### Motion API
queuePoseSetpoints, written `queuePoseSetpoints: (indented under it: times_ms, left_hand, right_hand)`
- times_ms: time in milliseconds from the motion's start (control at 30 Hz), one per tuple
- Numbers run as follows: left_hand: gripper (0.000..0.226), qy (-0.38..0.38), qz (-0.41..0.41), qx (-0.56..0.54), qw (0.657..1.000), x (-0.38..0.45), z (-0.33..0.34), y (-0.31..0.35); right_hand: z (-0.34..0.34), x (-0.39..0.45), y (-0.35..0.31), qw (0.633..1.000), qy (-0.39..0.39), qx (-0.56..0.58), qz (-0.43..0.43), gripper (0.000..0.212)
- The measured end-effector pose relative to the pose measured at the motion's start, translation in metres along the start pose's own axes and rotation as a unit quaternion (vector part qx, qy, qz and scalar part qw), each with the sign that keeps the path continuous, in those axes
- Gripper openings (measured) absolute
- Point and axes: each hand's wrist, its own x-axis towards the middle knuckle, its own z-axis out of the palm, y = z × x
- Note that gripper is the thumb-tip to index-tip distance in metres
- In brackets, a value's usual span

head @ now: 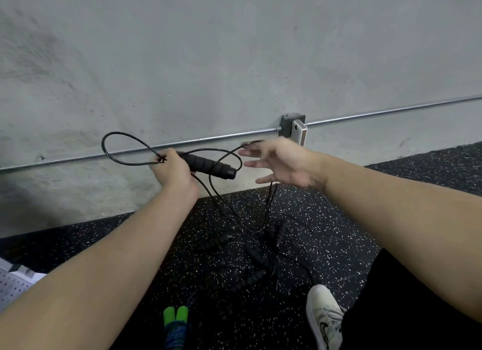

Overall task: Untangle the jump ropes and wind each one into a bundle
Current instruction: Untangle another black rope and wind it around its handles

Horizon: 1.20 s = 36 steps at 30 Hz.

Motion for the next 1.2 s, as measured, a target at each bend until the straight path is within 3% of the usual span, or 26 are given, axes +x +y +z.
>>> queuePoseSetpoints:
  times_ms: [133, 200, 367, 467, 500, 567, 667, 733, 800, 933, 1067, 1200]
  left_hand:
    - [0.005, 0.033, 0.001, -0.005, 0.999, 0.007, 0.0, 0.006]
    - [0.006, 0.048, 0.009, 0.005, 0.999, 0.008, -0.001, 0.008]
    - [0.02, 0.079, -0.015, 0.006, 0.997, 0.022, -0.011, 0.023]
    - [0.03, 0.047, -0.018, 0.011, 0.999, 0.022, -0.009, 0.034]
    - [0.032, 0.034, -0.02, 0.016, 0.999, 0.021, -0.007, 0.037]
    - [0.034, 0.005, -0.033, 0.005, 0.999, 0.018, -0.002, 0.043]
    - [0.026, -0.054, -0.063, -0.032, 0.996, 0.005, 0.009, 0.052]
    - [0.026, -0.102, -0.088, -0.047, 0.99, -0.005, 0.016, 0.054]
    - [0.026, -0.14, -0.105, -0.063, 0.983, -0.011, 0.022, 0.054]
    - [0.028, -0.182, -0.122, -0.091, 0.971, -0.022, 0.033, 0.058]
    - [0.03, -0.213, -0.14, -0.102, 0.962, -0.03, 0.038, 0.061]
    - [0.028, -0.218, -0.139, -0.108, 0.96, -0.031, 0.038, 0.065]
  right_hand:
    - [0.003, 0.007, -0.005, 0.986, 0.008, 0.164, -0.002, 0.039]
    - [0.003, 0.013, -0.007, 0.98, 0.068, 0.187, -0.021, 0.026]
    - [-0.014, 0.02, -0.004, 0.955, 0.215, 0.203, 0.004, 0.026]
    - [-0.027, 0.024, 0.003, 0.957, 0.26, 0.127, 0.028, 0.024]
    - [-0.031, 0.024, 0.005, 0.959, 0.276, 0.057, 0.031, 0.024]
    - [-0.042, 0.024, 0.012, 0.939, 0.286, -0.189, 0.033, 0.027]
    - [-0.048, 0.024, 0.022, 0.856, 0.194, -0.47, 0.1, 0.035]
    - [-0.044, 0.024, 0.025, 0.825, 0.152, -0.526, 0.14, 0.037]
    - [-0.037, 0.026, 0.023, 0.811, 0.164, -0.542, 0.146, 0.04]
    - [-0.026, 0.034, 0.022, 0.775, 0.15, -0.605, 0.109, 0.066]
    - [-0.001, 0.033, 0.022, 0.79, 0.04, -0.609, 0.059, 0.06]
    - [0.021, 0.034, 0.034, 0.816, -0.131, -0.561, 0.056, 0.057]
